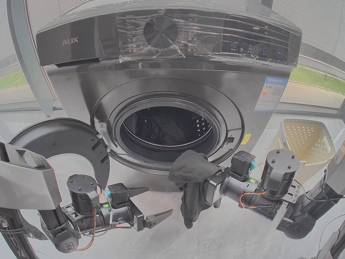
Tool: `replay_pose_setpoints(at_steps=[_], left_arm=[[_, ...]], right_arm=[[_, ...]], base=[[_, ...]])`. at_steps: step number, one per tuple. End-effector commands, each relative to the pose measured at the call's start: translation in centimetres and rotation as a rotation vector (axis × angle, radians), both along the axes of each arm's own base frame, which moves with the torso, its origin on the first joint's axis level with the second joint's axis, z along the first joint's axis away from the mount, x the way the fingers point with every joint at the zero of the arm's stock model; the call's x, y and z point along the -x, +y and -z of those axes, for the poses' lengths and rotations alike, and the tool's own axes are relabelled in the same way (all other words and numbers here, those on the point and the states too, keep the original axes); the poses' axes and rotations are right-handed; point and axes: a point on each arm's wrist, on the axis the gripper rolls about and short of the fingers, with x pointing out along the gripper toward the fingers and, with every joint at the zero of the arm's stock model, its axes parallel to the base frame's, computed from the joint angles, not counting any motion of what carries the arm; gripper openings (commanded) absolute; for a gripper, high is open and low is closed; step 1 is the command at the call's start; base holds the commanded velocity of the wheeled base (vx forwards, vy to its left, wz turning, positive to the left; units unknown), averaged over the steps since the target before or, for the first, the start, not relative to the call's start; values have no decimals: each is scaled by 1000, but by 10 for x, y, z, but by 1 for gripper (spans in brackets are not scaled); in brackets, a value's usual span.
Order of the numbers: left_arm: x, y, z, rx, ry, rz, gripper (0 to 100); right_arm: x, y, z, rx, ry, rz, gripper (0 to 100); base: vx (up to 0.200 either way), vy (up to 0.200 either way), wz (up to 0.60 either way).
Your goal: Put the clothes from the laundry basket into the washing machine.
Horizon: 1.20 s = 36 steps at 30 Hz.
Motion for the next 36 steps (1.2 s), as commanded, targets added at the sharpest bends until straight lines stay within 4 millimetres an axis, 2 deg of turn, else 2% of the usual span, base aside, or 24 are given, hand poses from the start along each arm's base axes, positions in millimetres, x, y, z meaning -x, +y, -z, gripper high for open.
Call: replay_pose_setpoints(at_steps=[1,8,21,30,36], left_arm=[[-5,-5,20,-32,59,28,100],[-16,-14,38,-40,91,47,100],[-41,-38,45,24,63,96,100],[-40,-55,42,64,68,132,100],[-40,-61,52,50,82,146,100]], right_arm=[[1,3,-5,-14,-14,-11,0],[-1,4,-4,-14,-14,-8,0],[1,5,-2,-7,-9,-16,0],[0,7,0,-4,-4,-15,0],[-1,7,1,-2,-2,-14,0]], base=[[0,0,0],[0,0,0],[0,0,0],[0,0,0],[0,0,0]])
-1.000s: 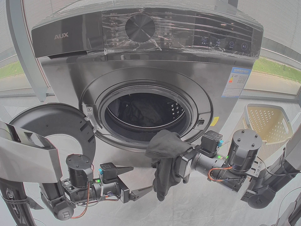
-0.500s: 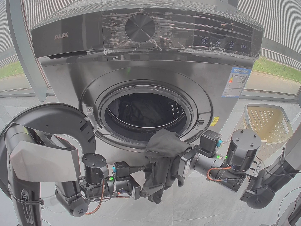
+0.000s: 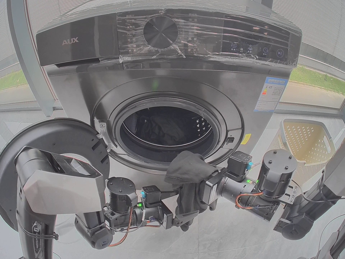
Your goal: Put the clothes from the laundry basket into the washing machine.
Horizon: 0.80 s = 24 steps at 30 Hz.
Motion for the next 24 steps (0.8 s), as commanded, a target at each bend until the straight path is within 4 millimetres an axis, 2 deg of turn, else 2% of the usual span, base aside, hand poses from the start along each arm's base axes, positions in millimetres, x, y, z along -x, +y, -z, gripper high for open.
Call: replay_pose_setpoints(at_steps=[1,11,12,17,23,24], left_arm=[[-1,-3,8,-11,11,8,100],[-5,-9,9,-1,-4,5,100],[-5,-8,8,1,-6,4,0],[-3,-5,-1,8,-24,-3,0],[10,7,-23,20,-48,-9,0],[16,12,-32,28,-52,-12,0]], right_arm=[[-1,0,1,2,2,1,0],[-2,-2,1,3,3,9,0],[-2,-2,1,3,3,12,0],[-4,-4,1,2,2,19,0],[-8,-10,1,4,5,42,0],[-9,-12,1,5,6,47,0]], base=[[0,0,0],[0,0,0],[0,0,0],[0,0,0],[0,0,0],[0,0,0]])
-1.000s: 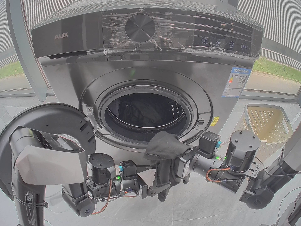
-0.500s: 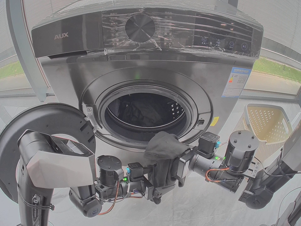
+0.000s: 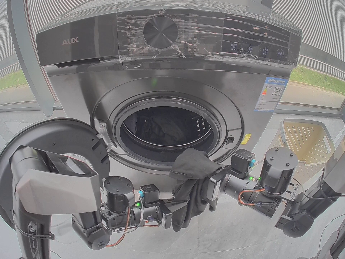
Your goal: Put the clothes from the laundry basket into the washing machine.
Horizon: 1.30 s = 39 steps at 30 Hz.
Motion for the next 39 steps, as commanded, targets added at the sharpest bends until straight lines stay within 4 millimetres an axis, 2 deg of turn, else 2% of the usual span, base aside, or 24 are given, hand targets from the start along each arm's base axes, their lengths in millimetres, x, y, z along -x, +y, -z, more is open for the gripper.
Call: replay_pose_setpoints(at_steps=[1,6,7,9,11,12,15,21,27,32,39], left_arm=[[15,13,-28,31,-35,-6,0],[20,39,-59,69,-105,-64,0],[20,40,-60,71,-108,-67,0],[24,58,-76,94,-140,-111,0],[25,64,-80,101,-144,-127,0],[30,74,-87,109,-162,-145,0],[37,86,-99,125,-193,-171,0],[36,88,-108,149,-229,-169,0],[28,89,-114,162,-262,-180,0],[22,93,-121,179,-293,-204,0],[25,95,-123,180,-296,-209,0]], right_arm=[[-2,-6,0,2,2,18,0],[-1,-15,-2,1,6,24,0],[-1,-16,-2,1,6,24,0],[3,-25,2,-13,39,-19,0],[5,-28,3,-24,57,-46,0],[13,-35,5,-42,80,-92,0],[25,-45,13,-37,109,-145,0],[34,-53,22,-40,123,-165,0],[17,-64,28,-59,120,-88,0],[10,-59,37,-47,142,-82,0],[0,-47,28,-85,89,-68,0]], base=[[0,0,0],[0,0,0],[0,0,0],[0,0,0],[0,0,0],[0,0,0],[0,0,0],[0,0,0],[0,0,0],[0,0,0],[0,0,0]])
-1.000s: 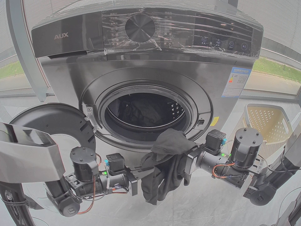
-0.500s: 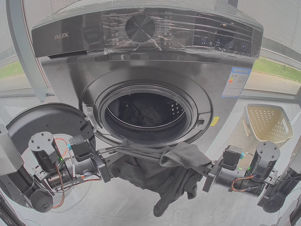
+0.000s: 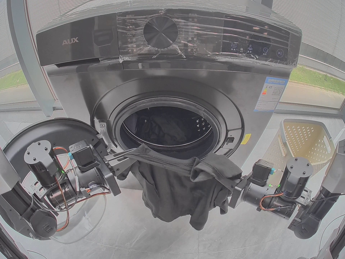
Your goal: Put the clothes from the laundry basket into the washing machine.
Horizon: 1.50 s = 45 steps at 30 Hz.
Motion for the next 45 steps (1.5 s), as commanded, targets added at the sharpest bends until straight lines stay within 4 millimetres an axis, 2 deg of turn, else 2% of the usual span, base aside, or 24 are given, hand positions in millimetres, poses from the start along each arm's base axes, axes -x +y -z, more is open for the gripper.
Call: replay_pose_setpoints(at_steps=[1,5,6,15,24,29,36,39,45], left_arm=[[2,1,-3,5,-10,-2,0],[3,2,-1,0,-4,-2,0],[3,1,-1,0,-6,-3,0],[2,2,-2,2,-12,-5,0],[3,0,-3,1,-20,1,0],[3,0,-4,3,-22,-1,0],[2,0,-4,-1,-24,-1,0],[2,0,-4,0,-23,-1,0],[2,-1,-5,1,-28,4,0]], right_arm=[[-5,11,-1,-18,-12,-1,0],[-6,12,-4,-44,-4,-2,0],[-6,12,-4,-45,-3,-2,100],[-4,11,0,-34,11,-2,100],[-7,7,30,50,100,56,100],[-8,9,29,43,94,54,100],[4,8,38,79,139,23,100],[10,16,50,105,179,-84,100],[3,25,80,196,208,-123,100]], base=[[0,0,0],[0,0,0],[0,0,0],[0,0,0],[0,0,0],[0,0,0],[0,0,0],[0,0,0],[0,0,0]])
